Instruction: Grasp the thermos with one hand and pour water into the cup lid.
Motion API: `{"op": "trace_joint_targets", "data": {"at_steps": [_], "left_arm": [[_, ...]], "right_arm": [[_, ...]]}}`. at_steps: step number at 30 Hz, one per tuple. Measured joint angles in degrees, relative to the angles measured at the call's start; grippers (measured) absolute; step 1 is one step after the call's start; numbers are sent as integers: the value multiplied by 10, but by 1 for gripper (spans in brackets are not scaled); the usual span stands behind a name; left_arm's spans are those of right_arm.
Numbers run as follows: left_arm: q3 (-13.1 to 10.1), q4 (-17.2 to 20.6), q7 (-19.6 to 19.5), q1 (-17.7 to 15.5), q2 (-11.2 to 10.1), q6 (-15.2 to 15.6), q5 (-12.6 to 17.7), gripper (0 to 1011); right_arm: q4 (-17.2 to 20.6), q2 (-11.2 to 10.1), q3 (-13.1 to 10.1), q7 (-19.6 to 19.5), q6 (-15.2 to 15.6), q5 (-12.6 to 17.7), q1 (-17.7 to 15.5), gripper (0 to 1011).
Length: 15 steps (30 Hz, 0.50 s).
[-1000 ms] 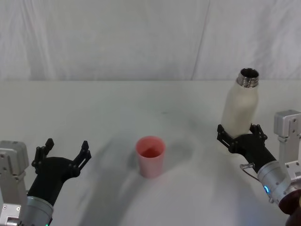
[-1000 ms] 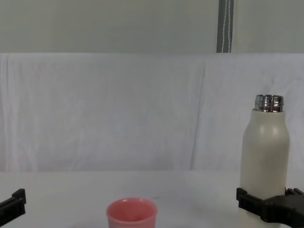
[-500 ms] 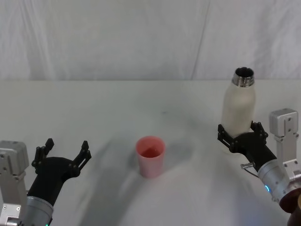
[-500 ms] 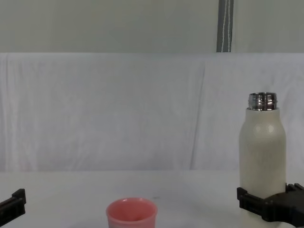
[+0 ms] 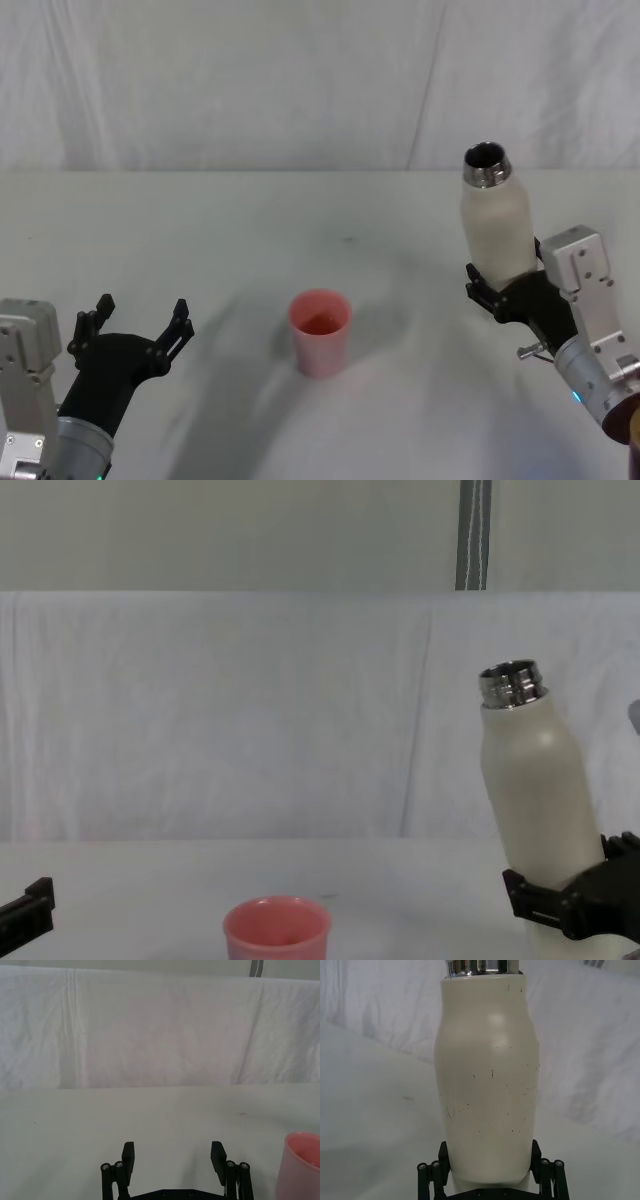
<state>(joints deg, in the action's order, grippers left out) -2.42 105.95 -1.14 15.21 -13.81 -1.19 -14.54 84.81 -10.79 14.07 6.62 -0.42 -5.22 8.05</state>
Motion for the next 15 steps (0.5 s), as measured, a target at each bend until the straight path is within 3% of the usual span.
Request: {"op": "trace_joint_targets", "data": {"at_steps": [15], "left_arm": [[0, 0, 0, 0, 0, 0, 0, 1001]], "right_arm": [[51, -26, 23, -18, 20, -131, -14, 948]]}}
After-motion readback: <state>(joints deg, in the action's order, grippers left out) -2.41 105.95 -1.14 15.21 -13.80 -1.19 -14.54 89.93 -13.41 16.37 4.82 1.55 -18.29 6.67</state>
